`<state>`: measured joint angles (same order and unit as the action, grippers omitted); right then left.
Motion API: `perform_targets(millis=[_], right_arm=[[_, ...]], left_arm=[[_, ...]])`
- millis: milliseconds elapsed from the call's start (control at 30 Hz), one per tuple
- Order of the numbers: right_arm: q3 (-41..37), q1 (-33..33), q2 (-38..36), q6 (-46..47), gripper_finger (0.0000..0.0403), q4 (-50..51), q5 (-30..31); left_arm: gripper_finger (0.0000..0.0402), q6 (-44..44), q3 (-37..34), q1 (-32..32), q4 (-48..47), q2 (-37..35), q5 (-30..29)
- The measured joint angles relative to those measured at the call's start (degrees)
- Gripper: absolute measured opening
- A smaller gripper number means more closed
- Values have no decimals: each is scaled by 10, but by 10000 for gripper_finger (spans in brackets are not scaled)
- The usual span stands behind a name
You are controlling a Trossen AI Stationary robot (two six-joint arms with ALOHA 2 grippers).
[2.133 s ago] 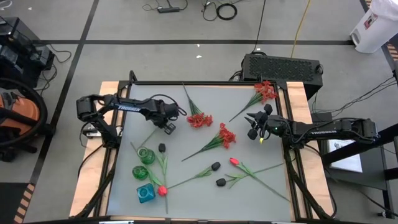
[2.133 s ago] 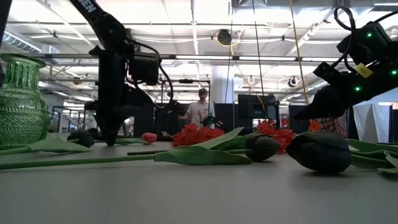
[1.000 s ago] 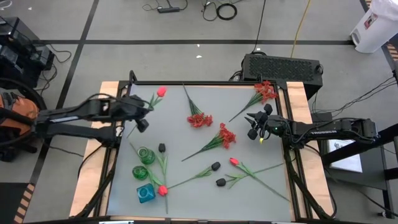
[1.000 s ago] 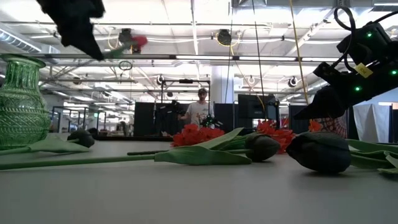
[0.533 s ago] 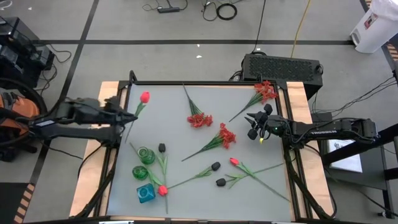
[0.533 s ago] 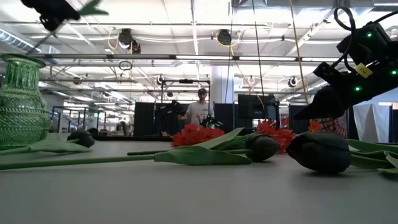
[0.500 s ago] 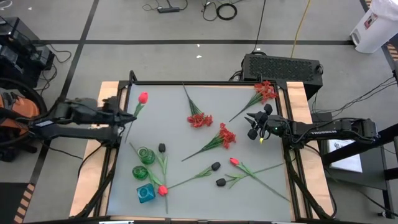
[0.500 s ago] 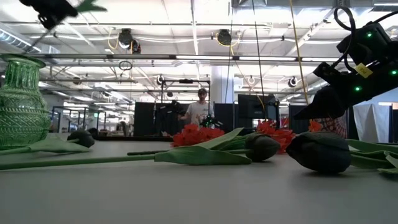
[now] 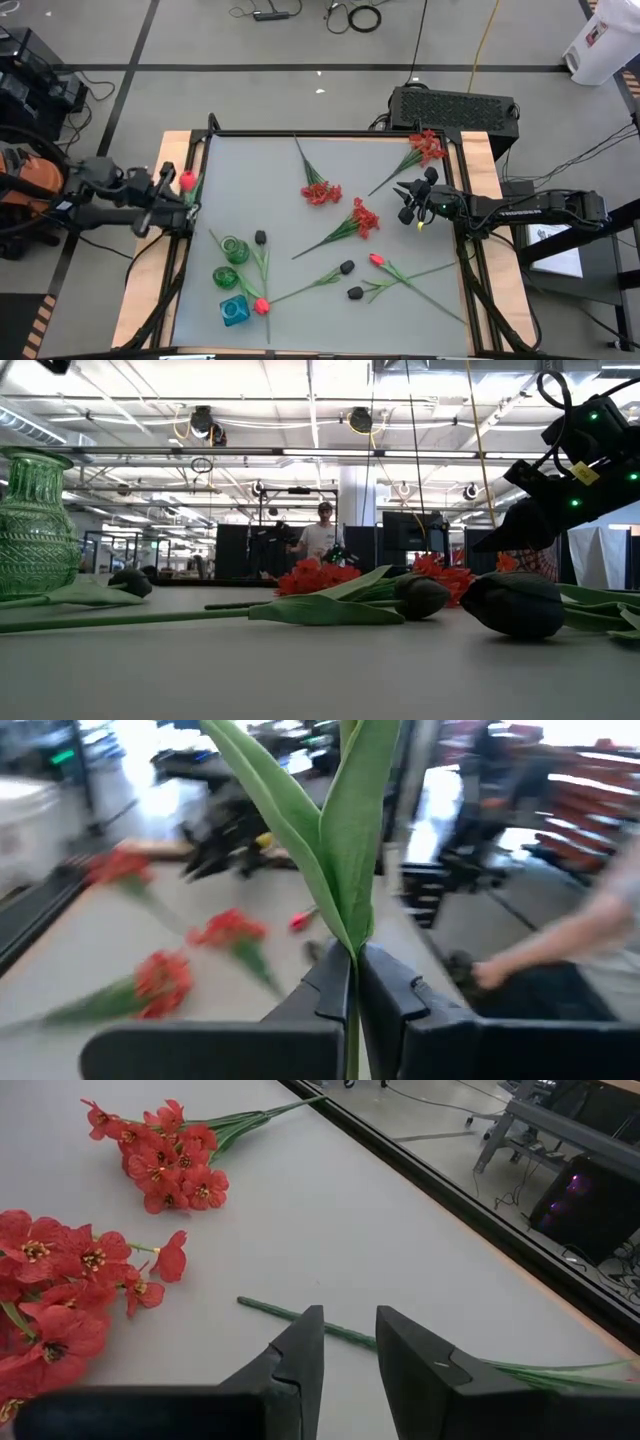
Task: Sort flowers into vase by color
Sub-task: Put the top light orange flower into the bottom green vase
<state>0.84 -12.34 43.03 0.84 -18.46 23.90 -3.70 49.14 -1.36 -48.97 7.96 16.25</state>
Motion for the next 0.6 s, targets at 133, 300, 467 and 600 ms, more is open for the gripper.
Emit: perform_targets(millis=[133, 300, 467, 600], right_arm=[[0, 0, 0, 0, 86, 0, 0], [0, 0, 0, 0, 86, 0, 0], [0, 0, 0, 0, 86, 0, 0], [0, 0, 0, 0, 86, 0, 0]], left_arm=[[13, 26, -33, 0, 75, 0, 95], [13, 25, -110, 0, 189, 0, 167], [13, -13, -158, 0, 230, 0, 164], [13, -56, -185, 0, 275, 0, 162]])
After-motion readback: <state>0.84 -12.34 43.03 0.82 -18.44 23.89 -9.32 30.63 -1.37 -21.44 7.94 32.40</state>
